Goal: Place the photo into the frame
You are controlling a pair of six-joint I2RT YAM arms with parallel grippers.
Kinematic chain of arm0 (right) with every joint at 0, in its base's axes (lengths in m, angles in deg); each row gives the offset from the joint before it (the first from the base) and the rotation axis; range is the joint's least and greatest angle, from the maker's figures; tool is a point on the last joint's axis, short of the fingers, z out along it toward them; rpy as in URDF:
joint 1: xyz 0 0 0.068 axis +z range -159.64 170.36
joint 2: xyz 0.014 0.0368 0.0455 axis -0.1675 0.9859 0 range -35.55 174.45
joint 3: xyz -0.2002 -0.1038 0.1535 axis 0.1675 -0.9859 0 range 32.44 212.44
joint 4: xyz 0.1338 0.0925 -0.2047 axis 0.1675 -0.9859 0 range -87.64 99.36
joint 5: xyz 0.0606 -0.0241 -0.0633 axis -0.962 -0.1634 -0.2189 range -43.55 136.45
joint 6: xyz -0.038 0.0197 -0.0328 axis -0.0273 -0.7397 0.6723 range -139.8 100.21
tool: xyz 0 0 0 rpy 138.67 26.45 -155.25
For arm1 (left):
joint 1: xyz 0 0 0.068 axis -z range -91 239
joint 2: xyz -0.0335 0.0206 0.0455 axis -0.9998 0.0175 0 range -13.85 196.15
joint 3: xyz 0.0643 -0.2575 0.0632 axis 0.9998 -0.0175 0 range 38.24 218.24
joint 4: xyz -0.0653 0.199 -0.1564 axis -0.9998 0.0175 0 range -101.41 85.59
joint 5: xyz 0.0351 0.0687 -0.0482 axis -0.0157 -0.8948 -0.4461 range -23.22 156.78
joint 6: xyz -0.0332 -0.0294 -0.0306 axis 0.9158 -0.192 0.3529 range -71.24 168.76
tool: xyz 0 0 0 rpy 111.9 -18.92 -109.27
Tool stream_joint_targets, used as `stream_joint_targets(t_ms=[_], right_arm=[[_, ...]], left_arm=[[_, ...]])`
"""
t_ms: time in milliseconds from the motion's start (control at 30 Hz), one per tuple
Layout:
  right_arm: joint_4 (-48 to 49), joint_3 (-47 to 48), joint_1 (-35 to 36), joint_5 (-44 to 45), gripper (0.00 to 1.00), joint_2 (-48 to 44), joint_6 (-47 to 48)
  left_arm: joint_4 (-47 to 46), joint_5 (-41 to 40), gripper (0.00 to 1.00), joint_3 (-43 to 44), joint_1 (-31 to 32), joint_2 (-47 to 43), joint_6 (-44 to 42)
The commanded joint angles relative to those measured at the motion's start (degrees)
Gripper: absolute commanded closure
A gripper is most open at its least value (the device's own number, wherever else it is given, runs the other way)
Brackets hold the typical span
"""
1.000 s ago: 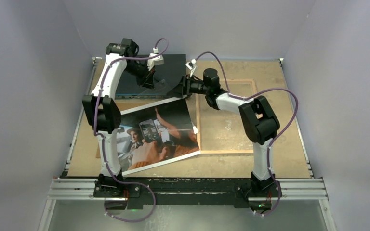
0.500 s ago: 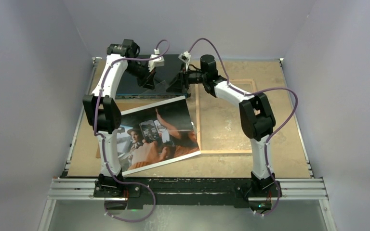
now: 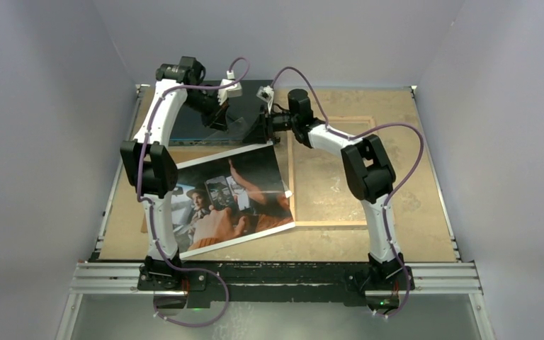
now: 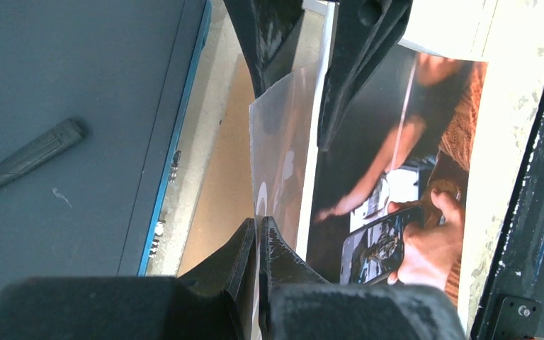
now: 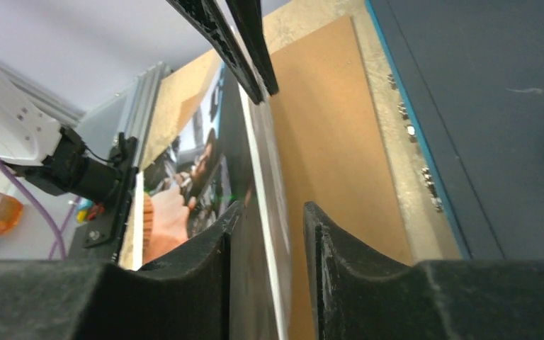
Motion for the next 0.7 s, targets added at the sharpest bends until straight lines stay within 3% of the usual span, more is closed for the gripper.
stream_joint_targets(t_ms=[0,133,233,300,333,400,500,667], right_arm=[[14.3,-0.3,0.8,-2.4,0.67,-0.8,-9.7],[23.0,-0.6,0.8,-2.5,0.76,-0.1,-17.5],[25.3,-0.5,0.7,-2.6,1.0,0.6,-20.3],[23.6,-0.3,0.4,-0.9,1.0,0.5,-19.6],[22.4,-0.3,0.3,0.4,1.0,0.3,-18.7],[18.9,-0.6,-0.3,5.3,1.0,-0.6,-16.4],[17.0,-1.9,-1.9,16.4,1.0,-2.2,-15.5],[17.9,-1.2,-4.4,28.8,1.0,-2.4,-17.4]], left_arm=[[-0.8,1.1,1.0,0.1,0.7,-3.3,-0.4],[-1.8,0.4,1.0,-0.6,1.2,-3.3,0.1],[-4.3,-0.4,1.0,-1.0,1.3,-3.6,2.4],[-7.0,-1.6,1.0,-1.2,1.3,-3.9,5.3],[-9.3,-3.1,0.97,-1.5,1.3,-4.1,7.3],[-15.9,-7.7,0.78,-2.6,1.3,-5.2,14.6],[-28.2,-18.3,0.62,-6.5,0.8,-9.7,22.8],[-34.6,-22.1,0.47,-11.2,0.4,-16.7,24.4]])
